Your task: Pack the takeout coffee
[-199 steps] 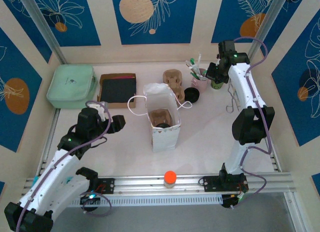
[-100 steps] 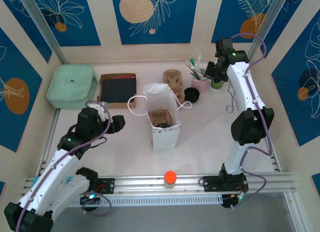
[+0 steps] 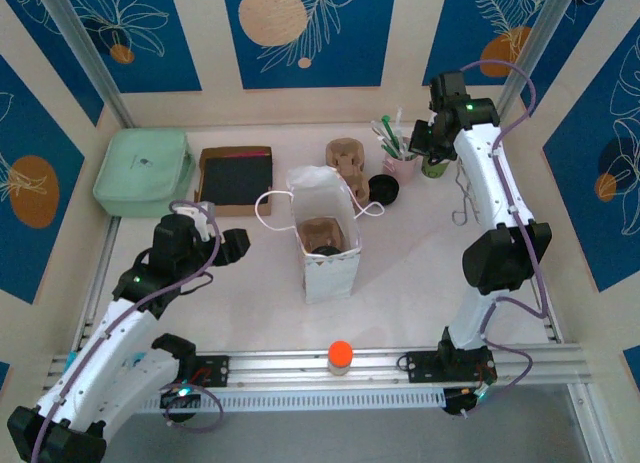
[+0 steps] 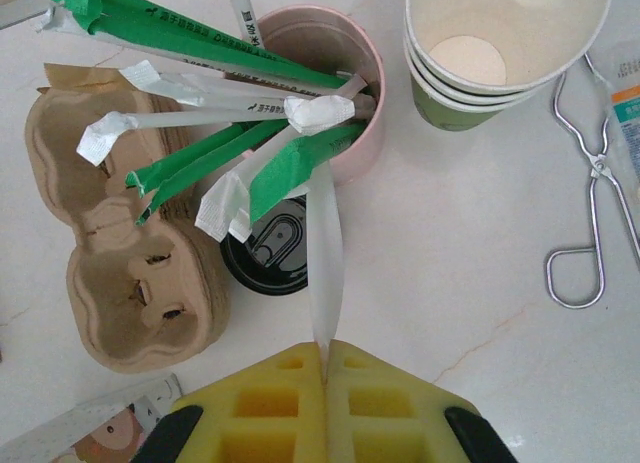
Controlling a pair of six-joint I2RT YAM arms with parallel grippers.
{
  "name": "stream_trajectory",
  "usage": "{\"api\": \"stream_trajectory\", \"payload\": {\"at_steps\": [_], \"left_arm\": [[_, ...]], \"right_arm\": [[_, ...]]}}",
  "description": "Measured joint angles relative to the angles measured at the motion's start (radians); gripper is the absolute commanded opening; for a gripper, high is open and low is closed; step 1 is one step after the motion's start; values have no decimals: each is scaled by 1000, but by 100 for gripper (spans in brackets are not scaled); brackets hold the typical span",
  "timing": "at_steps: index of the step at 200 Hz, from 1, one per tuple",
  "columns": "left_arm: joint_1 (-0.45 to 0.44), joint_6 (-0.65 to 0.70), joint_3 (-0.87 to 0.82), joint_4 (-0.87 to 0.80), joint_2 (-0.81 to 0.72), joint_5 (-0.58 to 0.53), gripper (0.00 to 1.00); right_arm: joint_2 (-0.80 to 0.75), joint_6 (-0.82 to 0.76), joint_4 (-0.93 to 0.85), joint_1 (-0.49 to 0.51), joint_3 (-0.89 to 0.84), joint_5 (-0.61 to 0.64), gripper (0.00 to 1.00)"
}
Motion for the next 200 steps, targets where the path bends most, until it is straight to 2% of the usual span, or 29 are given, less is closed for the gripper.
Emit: {"api": "stream_trajectory", "payload": {"at_steps": [200], "left_arm": [[0,0,8,-6,-5,0,75]], "right_arm": [[-116,-17,-24,26,-26,42,5]]}}
